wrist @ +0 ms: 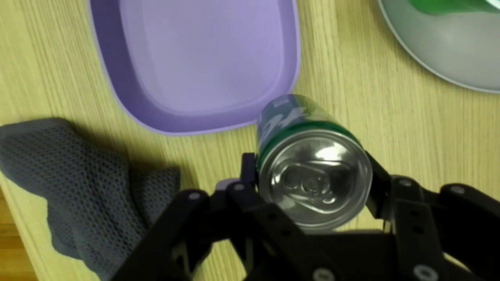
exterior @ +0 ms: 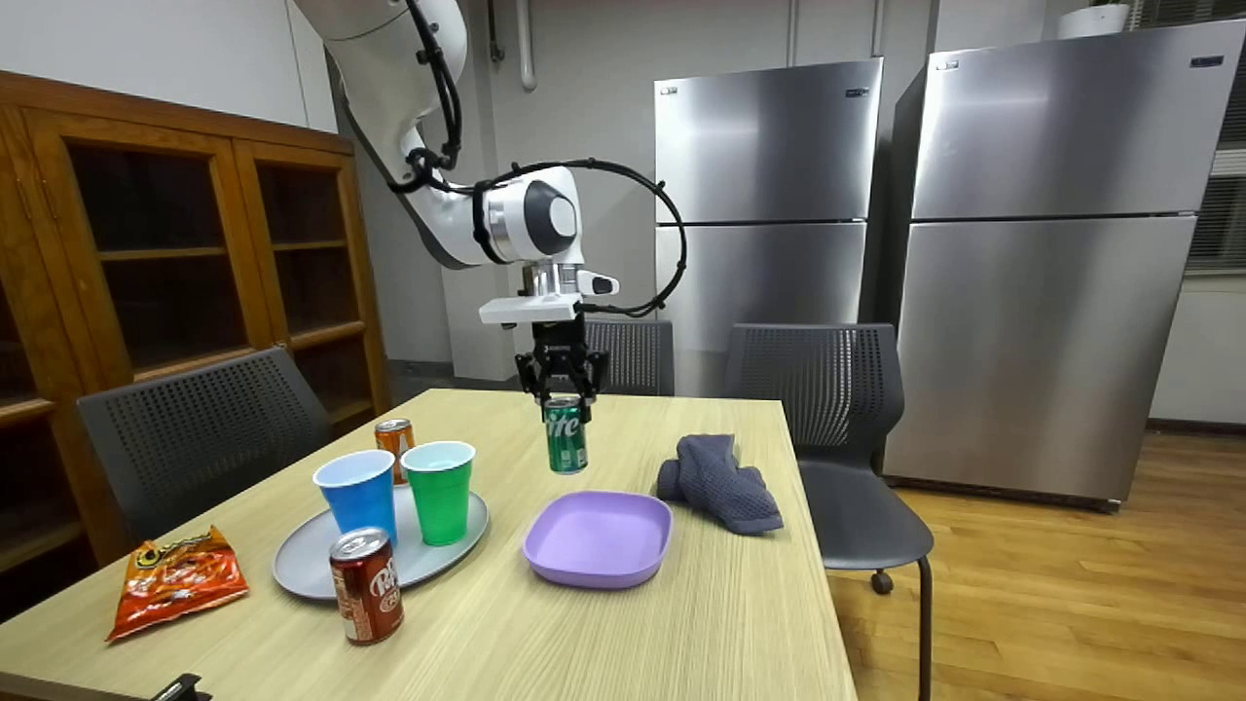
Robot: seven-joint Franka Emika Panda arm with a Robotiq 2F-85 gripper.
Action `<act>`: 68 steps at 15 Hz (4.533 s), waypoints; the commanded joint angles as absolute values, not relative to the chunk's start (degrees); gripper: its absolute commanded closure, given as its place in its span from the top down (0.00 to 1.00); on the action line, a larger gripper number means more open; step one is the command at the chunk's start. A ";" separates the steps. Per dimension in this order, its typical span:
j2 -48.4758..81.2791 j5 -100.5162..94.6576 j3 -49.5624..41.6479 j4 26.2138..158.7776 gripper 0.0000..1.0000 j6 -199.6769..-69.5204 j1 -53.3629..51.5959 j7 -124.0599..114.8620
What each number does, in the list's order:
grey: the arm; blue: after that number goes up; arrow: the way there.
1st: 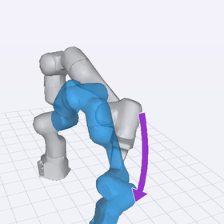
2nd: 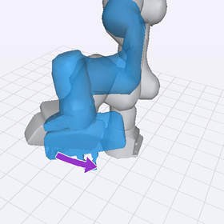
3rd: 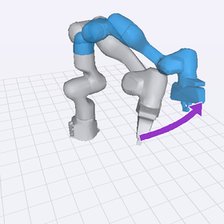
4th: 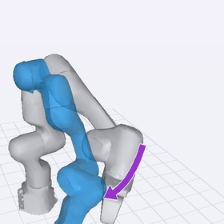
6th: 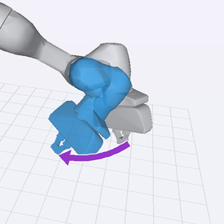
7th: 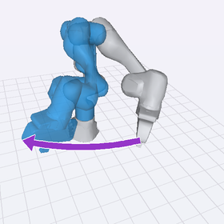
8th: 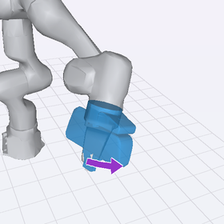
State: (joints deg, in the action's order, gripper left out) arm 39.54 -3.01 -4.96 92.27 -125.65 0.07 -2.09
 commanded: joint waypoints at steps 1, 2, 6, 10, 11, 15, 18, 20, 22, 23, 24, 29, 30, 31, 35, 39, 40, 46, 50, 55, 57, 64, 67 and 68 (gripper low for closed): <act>35.67 -3.60 -5.37 97.46 0.38 -126.81 1.87 -1.85; 35.37 -3.38 -5.46 98.09 0.38 -127.00 2.32 -1.88; 34.34 -2.97 -5.61 100.74 0.38 -128.75 3.91 -1.41; 33.70 -3.15 -6.08 102.43 0.38 -129.75 4.70 -1.62; 33.58 -3.14 -6.24 102.81 0.38 -129.91 4.89 -1.66; 33.22 -3.24 -7.05 104.14 0.38 -131.34 5.73 -1.57; 33.60 -3.52 -7.85 104.60 0.38 -132.76 6.11 -1.90; 33.93 -3.61 -8.19 105.08 0.38 -134.39 6.23 -1.92; 34.19 -3.53 -8.23 105.67 0.38 -135.94 6.39 -1.86; 34.29 -3.41 -8.19 105.99 0.38 -136.65 6.53 -1.78; 34.38 -3.46 -8.26 106.31 0.38 -137.33 6.53 -1.83; 34.79 -2.97 -8.21 108.14 0.38 -140.93 7.14 -1.44; 34.81 -2.95 -8.23 108.48 0.38 -141.43 7.20 -1.43; 34.85 -2.92 -8.25 108.78 0.38 -141.79 7.26 -1.45; 34.66 -2.98 -8.35 109.86 0.88 -142.44 7.46 -1.33; 33.90 -3.03 -8.62 110.50 1.00 -142.76 7.59 -1.20; 33.56 -3.02 -8.65 110.68 1.00 -142.76 7.64 -1.10; 27.41 -4.59 -9.95 113.25 1.00 -139.71 6.72 -1.21; 22.13 -6.04 -9.26 115.75 1.00 -138.86 6.32 0.62; 15.83 -5.49 -6.64 120.39 1.00 -139.38 6.53 6.34; 13.66 -5.25 -5.51 122.40 1.00 -139.56 6.43 8.81; 13.36 -5.09 -4.30 123.53 1.00 -140.18 6.04 10.52; 13.27 -5.09 -4.30 123.78 1.00 -140.18 6.05 10.71; 13.27 -5.09 -4.30 123.80 1.00 -140.18 6.05 10.73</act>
